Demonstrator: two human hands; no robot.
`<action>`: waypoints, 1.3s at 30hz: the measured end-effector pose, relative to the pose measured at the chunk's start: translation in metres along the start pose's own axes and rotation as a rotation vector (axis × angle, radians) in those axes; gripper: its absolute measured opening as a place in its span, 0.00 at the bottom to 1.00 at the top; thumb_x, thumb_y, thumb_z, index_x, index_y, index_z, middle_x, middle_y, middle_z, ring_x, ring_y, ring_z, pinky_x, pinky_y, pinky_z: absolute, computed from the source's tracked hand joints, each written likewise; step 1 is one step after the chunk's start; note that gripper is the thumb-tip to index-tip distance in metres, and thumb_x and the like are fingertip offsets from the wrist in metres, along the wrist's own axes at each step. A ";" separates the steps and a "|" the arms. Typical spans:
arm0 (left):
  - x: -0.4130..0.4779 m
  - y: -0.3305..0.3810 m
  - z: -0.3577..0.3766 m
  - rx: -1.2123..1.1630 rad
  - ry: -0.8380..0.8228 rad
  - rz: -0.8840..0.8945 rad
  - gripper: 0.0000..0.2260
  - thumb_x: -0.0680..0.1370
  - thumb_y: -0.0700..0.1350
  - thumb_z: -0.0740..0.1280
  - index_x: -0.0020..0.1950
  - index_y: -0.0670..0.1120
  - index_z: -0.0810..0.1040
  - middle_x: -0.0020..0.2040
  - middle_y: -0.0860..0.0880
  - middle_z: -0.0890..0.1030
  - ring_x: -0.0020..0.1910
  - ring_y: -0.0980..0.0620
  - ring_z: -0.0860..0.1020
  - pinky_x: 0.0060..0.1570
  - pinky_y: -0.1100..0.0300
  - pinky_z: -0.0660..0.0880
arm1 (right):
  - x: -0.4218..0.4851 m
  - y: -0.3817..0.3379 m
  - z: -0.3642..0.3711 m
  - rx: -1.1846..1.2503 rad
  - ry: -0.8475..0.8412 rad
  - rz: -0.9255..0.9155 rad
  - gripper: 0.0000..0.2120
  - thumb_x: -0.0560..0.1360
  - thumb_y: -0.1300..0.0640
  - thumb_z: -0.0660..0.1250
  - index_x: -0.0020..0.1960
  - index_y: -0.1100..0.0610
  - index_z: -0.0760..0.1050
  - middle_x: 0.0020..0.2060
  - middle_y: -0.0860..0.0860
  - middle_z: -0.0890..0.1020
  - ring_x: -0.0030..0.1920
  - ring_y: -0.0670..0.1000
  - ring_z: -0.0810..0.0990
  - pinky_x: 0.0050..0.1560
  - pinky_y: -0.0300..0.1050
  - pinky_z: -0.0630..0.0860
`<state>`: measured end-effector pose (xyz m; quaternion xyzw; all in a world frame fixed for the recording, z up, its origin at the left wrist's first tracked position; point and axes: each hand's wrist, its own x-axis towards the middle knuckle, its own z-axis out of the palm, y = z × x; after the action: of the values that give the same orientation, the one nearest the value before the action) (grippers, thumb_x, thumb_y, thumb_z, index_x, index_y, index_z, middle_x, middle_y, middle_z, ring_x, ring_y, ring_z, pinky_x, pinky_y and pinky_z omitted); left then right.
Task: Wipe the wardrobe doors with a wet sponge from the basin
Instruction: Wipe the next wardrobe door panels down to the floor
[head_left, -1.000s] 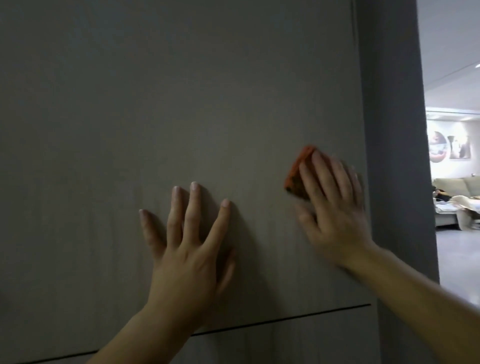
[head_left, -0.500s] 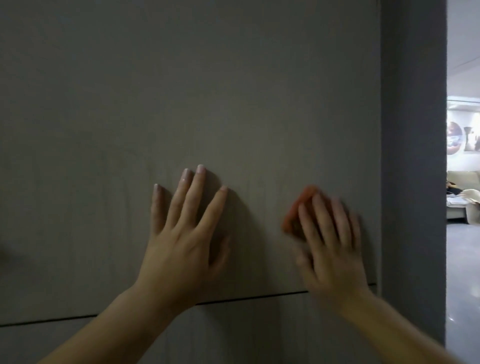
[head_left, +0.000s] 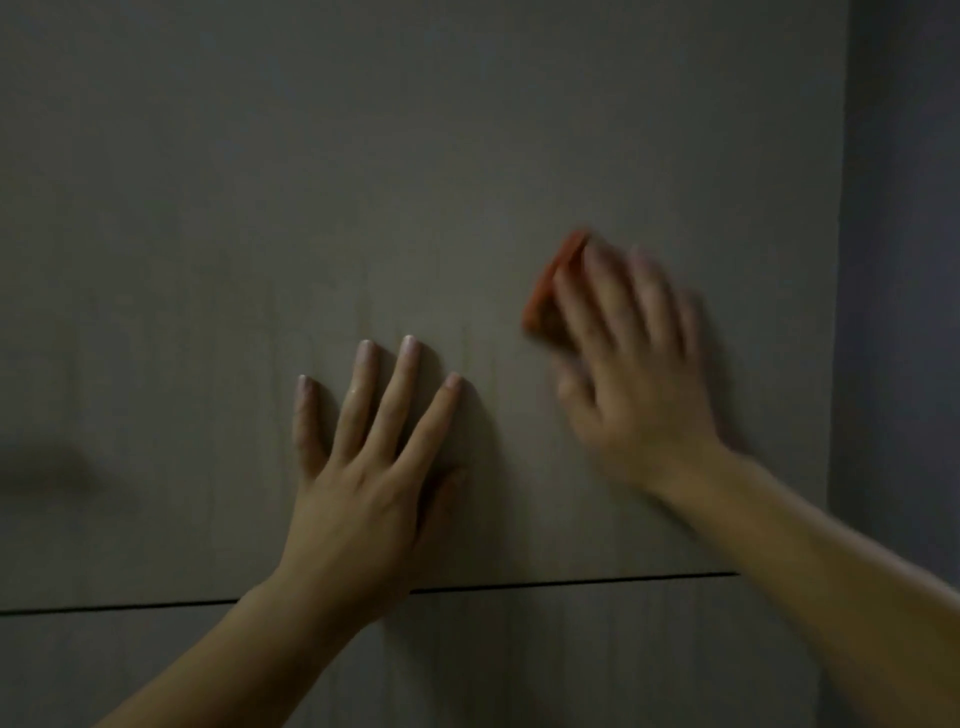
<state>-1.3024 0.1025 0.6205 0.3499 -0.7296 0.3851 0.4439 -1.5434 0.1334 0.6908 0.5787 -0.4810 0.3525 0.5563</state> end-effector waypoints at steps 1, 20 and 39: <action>0.000 -0.001 -0.001 -0.003 -0.001 0.002 0.30 0.83 0.58 0.55 0.83 0.49 0.58 0.84 0.44 0.52 0.83 0.40 0.47 0.76 0.30 0.46 | 0.023 0.002 -0.003 0.028 0.005 0.101 0.32 0.82 0.41 0.51 0.82 0.53 0.56 0.82 0.55 0.57 0.81 0.63 0.53 0.78 0.64 0.48; -0.030 -0.048 -0.013 -0.037 -0.006 -0.104 0.32 0.79 0.57 0.57 0.82 0.46 0.60 0.84 0.40 0.51 0.82 0.37 0.46 0.73 0.24 0.46 | -0.047 -0.083 0.006 0.027 -0.123 -0.264 0.36 0.79 0.40 0.58 0.83 0.51 0.55 0.83 0.54 0.54 0.81 0.64 0.52 0.78 0.67 0.50; -0.047 0.021 0.012 -0.087 -0.037 -0.017 0.33 0.79 0.56 0.59 0.82 0.43 0.60 0.83 0.37 0.50 0.82 0.35 0.46 0.73 0.25 0.43 | -0.121 0.012 0.009 -0.025 0.010 0.318 0.30 0.84 0.43 0.49 0.82 0.56 0.55 0.81 0.57 0.57 0.80 0.65 0.55 0.78 0.68 0.52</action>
<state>-1.3076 0.1093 0.5682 0.3435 -0.7507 0.3427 0.4483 -1.5909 0.1453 0.5793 0.4866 -0.5681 0.4330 0.5029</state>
